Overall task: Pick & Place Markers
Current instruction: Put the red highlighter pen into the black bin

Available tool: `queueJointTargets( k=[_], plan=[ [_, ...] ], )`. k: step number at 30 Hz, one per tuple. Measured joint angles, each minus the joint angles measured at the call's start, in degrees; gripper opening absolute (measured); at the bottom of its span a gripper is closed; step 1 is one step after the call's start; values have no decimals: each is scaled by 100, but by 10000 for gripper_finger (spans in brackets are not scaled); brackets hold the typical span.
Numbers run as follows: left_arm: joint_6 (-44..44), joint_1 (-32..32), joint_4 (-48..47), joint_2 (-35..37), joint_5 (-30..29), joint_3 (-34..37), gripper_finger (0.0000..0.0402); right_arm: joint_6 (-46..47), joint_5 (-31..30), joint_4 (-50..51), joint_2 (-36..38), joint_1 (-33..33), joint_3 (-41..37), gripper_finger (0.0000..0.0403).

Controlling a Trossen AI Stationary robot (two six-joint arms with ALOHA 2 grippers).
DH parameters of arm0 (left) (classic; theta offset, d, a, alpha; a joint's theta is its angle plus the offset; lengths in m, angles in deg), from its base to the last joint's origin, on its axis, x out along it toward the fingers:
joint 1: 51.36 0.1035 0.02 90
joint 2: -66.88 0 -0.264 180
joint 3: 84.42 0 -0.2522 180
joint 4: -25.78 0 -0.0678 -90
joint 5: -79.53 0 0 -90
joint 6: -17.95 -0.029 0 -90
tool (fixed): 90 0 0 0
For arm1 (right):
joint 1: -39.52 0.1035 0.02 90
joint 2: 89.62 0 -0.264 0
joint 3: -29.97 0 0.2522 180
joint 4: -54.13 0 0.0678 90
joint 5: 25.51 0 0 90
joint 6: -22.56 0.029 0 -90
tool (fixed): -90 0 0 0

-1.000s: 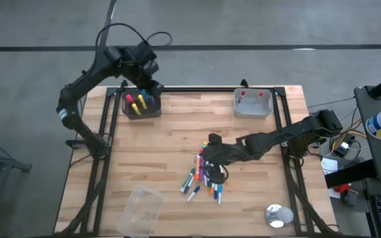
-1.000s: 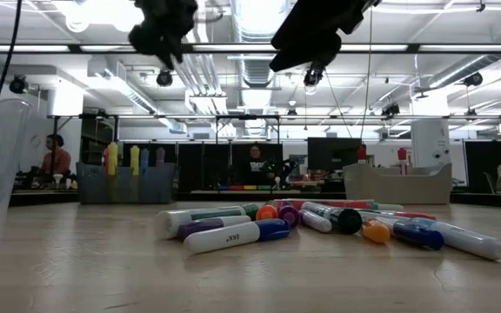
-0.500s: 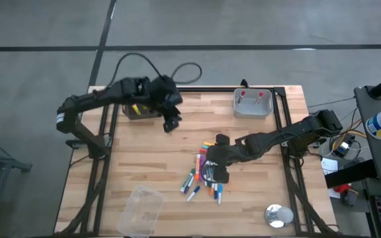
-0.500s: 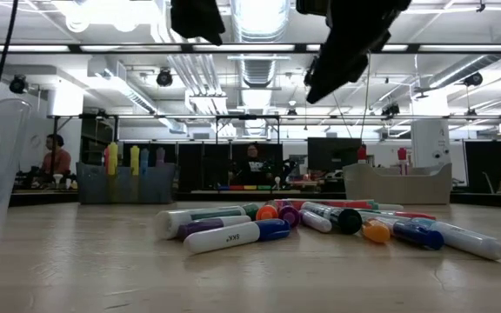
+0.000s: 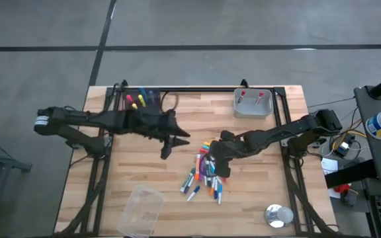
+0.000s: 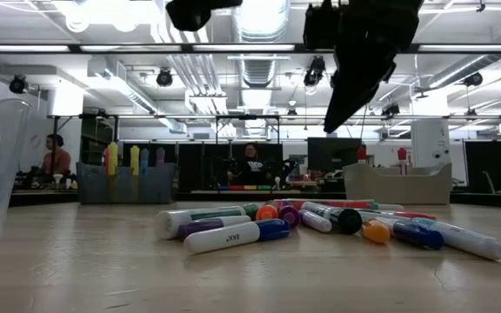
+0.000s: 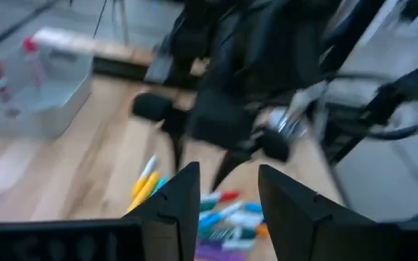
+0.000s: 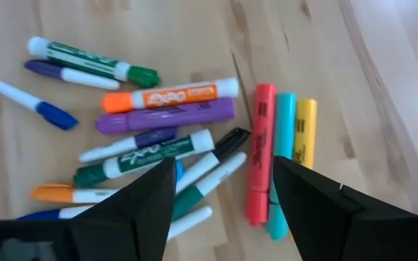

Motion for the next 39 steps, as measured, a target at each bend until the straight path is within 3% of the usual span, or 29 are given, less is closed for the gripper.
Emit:
queueJointTargets(
  k=[10, 17, 24, 39],
  plan=[
    [562, -706, 3446, 346, 57, 2113, 133, -290, -149, -208, 0, -158, -499, 224],
    [1137, -750, 4751, 278, 55, 2920, 133, -404, -153, -703, 0, -154, -674, 224],
    [1194, -822, 5033, 278, 57, 3199, 133, -204, -153, -930, -102, -154, -804, 224],
    [1197, -859, 5036, 278, 57, 3259, 133, -142, -122, -925, -1056, -154, -757, 224]
  ],
)
